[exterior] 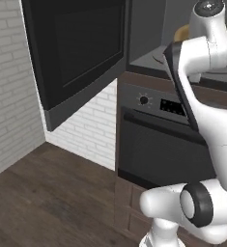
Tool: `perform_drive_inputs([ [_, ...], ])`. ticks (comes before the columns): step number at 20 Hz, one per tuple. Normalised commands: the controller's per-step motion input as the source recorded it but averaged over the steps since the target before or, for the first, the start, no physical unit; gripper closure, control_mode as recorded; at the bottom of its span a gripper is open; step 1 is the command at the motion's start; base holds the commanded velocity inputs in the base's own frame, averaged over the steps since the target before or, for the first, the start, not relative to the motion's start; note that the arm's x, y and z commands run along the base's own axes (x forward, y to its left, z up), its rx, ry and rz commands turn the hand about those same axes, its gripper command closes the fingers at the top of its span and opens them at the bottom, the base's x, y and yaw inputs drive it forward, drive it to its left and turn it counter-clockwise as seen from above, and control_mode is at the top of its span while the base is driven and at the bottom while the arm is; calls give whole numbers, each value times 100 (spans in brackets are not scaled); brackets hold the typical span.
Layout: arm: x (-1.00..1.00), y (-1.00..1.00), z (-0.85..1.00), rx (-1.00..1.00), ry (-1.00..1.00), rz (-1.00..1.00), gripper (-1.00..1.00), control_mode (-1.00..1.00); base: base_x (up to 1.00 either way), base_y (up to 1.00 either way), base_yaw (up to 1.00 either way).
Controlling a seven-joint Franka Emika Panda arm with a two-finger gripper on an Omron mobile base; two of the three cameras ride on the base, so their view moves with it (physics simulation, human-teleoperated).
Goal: Pick the potato from the sink and place it in the bowl. Then pick the bowl and place it in the microwave. Then close the microwave door and press the start button.
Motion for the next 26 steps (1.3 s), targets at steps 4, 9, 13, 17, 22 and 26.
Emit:
perform_drive_inputs([
  [4,63,-43,0,0,0,0,100,-100,0,0,0],
  [9,70,-40,0,0,0,0,100,-100,0,0,0],
  [13,59,-31,-11,-1,0,0,100,-100,0,0,0],
  [17,25,-2,-41,-7,0,0,100,-100,0,0,0],
  [22,14,-11,-32,-5,0,0,100,-100,0,0,0],
  [26,17,-15,-25,-2,0,0,100,-100,0,0,0],
])
